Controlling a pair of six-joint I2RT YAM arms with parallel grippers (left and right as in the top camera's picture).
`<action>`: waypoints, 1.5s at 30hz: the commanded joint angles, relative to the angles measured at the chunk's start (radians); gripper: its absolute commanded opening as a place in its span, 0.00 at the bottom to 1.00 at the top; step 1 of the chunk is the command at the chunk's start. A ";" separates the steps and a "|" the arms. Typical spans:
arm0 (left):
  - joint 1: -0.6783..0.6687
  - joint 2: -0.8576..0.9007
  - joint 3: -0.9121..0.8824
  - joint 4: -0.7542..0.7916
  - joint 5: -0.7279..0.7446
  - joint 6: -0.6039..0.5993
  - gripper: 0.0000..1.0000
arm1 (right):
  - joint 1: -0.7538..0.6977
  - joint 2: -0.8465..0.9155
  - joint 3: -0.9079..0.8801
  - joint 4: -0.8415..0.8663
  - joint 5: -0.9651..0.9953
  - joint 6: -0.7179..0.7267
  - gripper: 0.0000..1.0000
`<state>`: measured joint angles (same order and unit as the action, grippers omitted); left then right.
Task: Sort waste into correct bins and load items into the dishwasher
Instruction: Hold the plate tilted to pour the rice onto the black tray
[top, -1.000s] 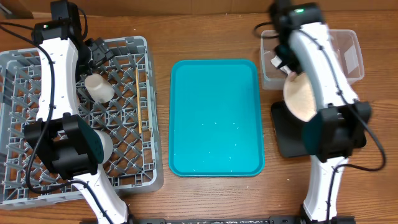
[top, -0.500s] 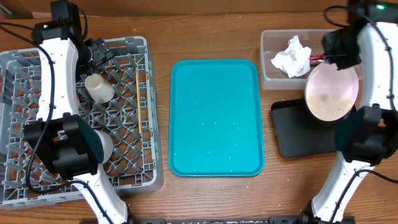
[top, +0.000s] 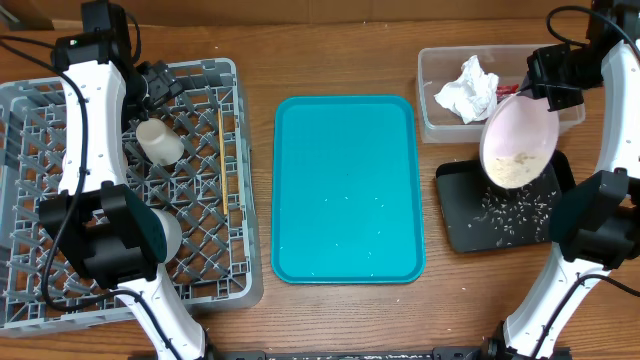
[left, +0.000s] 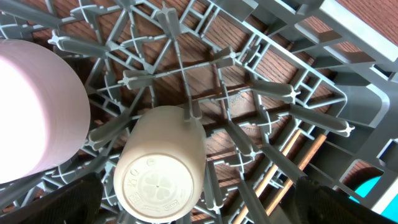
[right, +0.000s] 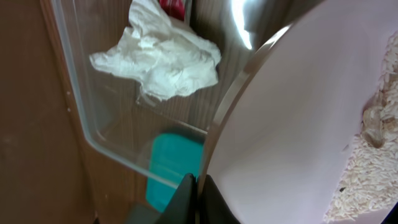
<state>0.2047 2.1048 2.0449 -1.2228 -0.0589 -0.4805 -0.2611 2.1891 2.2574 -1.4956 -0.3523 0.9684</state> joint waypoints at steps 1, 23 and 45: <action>-0.002 -0.001 0.023 0.001 0.007 -0.017 1.00 | -0.018 -0.040 0.021 0.002 -0.107 0.004 0.03; -0.002 -0.001 0.023 0.001 0.007 -0.018 1.00 | -0.175 -0.040 0.021 -0.161 -0.326 -0.167 0.03; -0.002 -0.001 0.023 0.001 0.007 -0.017 1.00 | -0.279 -0.037 0.014 -0.199 -0.529 -0.380 0.03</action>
<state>0.2047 2.1048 2.0449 -1.2228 -0.0589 -0.4805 -0.5289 2.1891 2.2574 -1.6932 -0.8146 0.6388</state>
